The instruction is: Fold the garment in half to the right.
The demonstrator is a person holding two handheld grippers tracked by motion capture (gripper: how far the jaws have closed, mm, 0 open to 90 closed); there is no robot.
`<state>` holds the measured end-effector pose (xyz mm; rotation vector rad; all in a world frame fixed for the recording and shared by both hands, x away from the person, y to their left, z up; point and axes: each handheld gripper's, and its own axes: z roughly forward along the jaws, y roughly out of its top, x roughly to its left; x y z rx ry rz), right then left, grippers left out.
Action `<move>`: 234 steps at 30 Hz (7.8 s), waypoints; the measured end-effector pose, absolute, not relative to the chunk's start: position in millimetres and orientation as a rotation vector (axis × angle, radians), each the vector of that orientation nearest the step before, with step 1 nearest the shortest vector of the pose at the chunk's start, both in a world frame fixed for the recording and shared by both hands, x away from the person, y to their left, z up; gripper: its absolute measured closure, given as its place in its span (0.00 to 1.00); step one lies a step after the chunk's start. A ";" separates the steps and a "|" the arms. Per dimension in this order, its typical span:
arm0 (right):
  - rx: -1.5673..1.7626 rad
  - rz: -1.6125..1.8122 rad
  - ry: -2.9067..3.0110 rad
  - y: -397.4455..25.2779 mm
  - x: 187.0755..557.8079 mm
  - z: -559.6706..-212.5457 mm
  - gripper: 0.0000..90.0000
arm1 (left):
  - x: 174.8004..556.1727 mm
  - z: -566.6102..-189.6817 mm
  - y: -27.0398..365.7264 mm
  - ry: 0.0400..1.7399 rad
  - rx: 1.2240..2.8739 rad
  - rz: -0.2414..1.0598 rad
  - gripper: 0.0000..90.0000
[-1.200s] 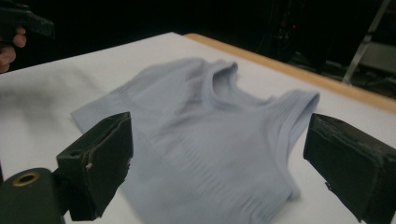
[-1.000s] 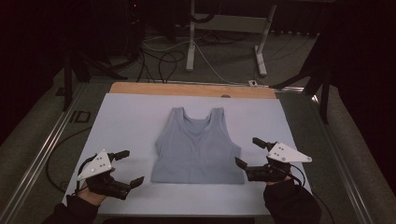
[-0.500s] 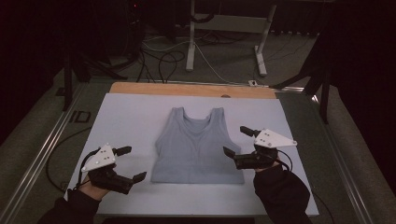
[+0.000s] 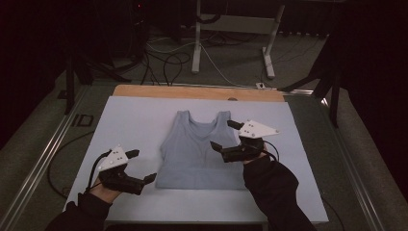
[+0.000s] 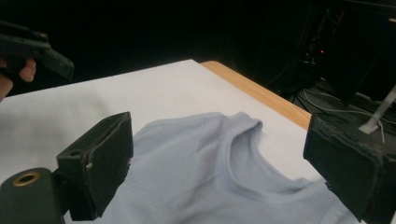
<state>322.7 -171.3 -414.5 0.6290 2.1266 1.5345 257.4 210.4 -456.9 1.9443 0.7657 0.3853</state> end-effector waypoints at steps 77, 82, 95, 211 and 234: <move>0.554 1.573 2.237 -101.9 349.7 -446.4 0.10 | 284.9 -523.5 159.1 0.969 2.185 0.007 0.63; 0.551 1.574 2.243 -97.3 351.2 -447.1 0.09 | 281.9 -523.9 159.1 0.995 2.193 0.024 0.74; 0.557 1.560 2.278 -79.1 365.9 -451.9 0.10 | 279.3 -518.8 158.7 1.030 2.151 0.053 0.94; 0.868 0.966 2.339 -35.2 518.7 -445.3 0.94 | 271.9 -494.4 140.1 0.936 2.045 0.063 0.95; 0.874 1.044 2.272 -89.5 507.1 -413.3 0.94 | 274.3 -458.2 84.6 0.778 2.076 0.049 0.95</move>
